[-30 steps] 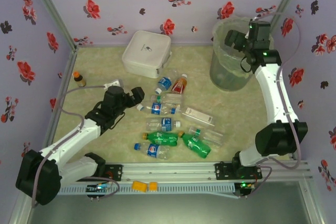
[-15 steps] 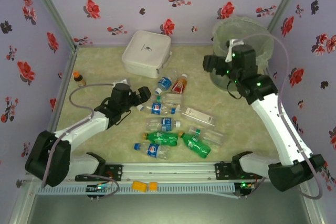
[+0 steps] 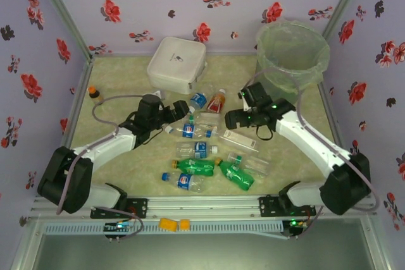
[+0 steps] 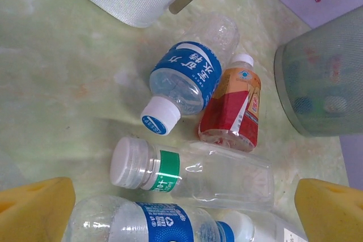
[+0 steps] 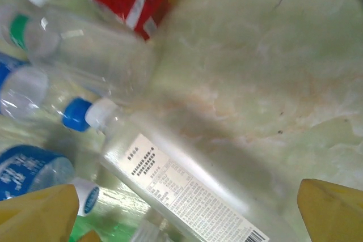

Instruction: Put the plastic bottles in the bin

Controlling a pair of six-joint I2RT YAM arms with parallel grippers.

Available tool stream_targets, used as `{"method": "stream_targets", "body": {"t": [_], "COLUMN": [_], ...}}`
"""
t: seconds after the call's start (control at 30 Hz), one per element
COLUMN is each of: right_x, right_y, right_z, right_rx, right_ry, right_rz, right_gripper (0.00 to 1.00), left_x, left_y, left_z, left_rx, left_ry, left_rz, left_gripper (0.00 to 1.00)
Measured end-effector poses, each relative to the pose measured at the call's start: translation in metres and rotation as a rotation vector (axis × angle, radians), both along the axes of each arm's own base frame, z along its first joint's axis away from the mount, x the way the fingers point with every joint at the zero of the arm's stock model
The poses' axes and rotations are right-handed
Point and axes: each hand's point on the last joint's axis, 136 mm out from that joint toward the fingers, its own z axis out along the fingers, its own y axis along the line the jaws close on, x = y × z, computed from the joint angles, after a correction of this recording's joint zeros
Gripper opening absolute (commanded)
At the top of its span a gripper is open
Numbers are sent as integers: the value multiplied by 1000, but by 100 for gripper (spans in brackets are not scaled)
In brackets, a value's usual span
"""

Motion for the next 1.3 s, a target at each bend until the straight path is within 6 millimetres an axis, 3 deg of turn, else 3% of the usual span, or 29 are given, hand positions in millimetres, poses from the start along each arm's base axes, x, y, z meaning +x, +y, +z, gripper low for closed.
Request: {"method": "stream_targets", "body": {"t": [0.2,0.4,0.57,0.8,1.3], "right_x": [-11,-22,-22,-8,18], "right_y": [10,18,14,0,5], "right_z": [-42,-65,-74,-75,-103], "right_rx": [-121,-206,-258,-367,-379], "right_ry": [114,169,180,126,128], "right_rz": [104,191,204,197,239], "right_gripper": [100,100,100,100,91], "left_x": [-3,-4,-4,-4,-4], "left_y": [1,1,1,1,1], "left_z": [-4,-6,-6,-6,-6], "left_rx": [7,12,12,9,0], "left_ry": [18,25,26,27,37], "left_rz": [-2,-2,-3,0,8], "left_gripper": [100,100,100,100,100]}}
